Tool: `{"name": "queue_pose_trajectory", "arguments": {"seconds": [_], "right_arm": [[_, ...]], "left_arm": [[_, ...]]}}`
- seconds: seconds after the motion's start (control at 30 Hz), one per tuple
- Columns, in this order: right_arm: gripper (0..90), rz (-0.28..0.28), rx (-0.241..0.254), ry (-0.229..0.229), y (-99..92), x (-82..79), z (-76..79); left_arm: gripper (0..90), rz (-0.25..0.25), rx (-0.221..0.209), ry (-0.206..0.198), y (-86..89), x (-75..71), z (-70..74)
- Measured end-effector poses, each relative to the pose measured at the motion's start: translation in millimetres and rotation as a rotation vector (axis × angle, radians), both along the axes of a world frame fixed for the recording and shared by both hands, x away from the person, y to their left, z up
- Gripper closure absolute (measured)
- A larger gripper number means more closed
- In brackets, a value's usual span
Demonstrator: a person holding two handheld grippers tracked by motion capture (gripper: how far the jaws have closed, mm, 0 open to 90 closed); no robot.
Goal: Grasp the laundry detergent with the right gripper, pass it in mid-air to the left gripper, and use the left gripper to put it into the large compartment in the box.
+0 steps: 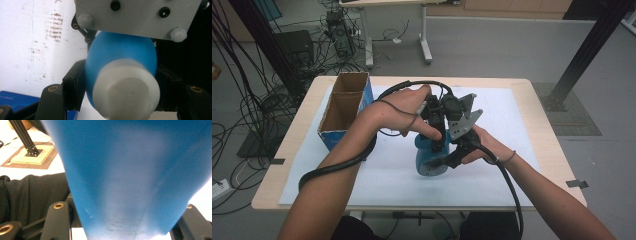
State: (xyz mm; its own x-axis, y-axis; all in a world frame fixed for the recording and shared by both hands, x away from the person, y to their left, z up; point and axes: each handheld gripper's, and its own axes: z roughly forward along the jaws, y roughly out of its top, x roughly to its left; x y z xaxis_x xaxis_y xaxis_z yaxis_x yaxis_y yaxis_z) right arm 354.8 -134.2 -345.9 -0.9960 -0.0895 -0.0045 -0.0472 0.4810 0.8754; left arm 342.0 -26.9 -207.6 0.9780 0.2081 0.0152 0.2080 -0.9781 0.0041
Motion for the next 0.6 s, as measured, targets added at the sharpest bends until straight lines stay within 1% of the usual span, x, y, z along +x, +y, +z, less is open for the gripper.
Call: {"name": "queue_pose_trajectory", "arguments": {"seconds": [0.03,0.07,0.1,0.2,0.23,0.3,0.33,0.47,0.5,0.53,0.57,0.6], "right_arm": [[42.5,0.002,0.003,0.017,0.0,-1.1,0.4],[42.5,0.001,0.005,0.018,0.1,-1.1,0.6],[42.5,-0.002,0.002,-0.001,0.2,0.0,0.4],[42.5,-0.001,0.002,0.002,0.3,-0.4,0.5],[42.5,0.001,0.007,0.017,0.4,-1.5,0.8],[42.5,0.002,0.013,0.009,0.9,-0.9,0.7],[42.5,0.0,0.011,-0.008,0.9,0.3,0.6],[42.5,-0.001,0.01,-0.003,0.5,0.0,0.8],[42.5,-0.001,0.014,-0.008,0.6,0.4,0.9],[42.5,-0.002,0.009,0.016,0.1,-1.2,1.4],[42.5,-0.001,0.011,0.014,0.1,-1.2,1.5],[42.5,-0.003,0.008,-0.002,0.1,-0.3,1.4]], "left_arm": [[36.5,0.001,0.0,0.0,0.1,-0.1,0.3],[36.5,0.001,0.0,-0.001,0.2,-0.2,0.4],[36.5,-0.007,0.002,0.001,0.2,0.5,0.5],[36.5,0.002,-0.002,-0.001,0.6,-0.4,0.6],[36.5,0.001,-0.001,0.0,0.6,-0.4,0.6],[36.5,0.001,0.001,0.002,0.6,0.0,1.0],[36.5,-0.001,0.004,0.003,0.6,0.2,1.2],[36.5,0.001,-0.003,-0.001,0.7,-0.1,1.6],[36.5,0.002,-0.004,-0.002,0.8,-0.2,1.7],[36.5,0.001,-0.003,-0.002,0.8,-0.4,1.8],[36.5,0.001,-0.002,-0.002,0.7,-0.5,2.0],[36.5,0.001,-0.001,-0.002,0.6,-0.7,2.1]]}}
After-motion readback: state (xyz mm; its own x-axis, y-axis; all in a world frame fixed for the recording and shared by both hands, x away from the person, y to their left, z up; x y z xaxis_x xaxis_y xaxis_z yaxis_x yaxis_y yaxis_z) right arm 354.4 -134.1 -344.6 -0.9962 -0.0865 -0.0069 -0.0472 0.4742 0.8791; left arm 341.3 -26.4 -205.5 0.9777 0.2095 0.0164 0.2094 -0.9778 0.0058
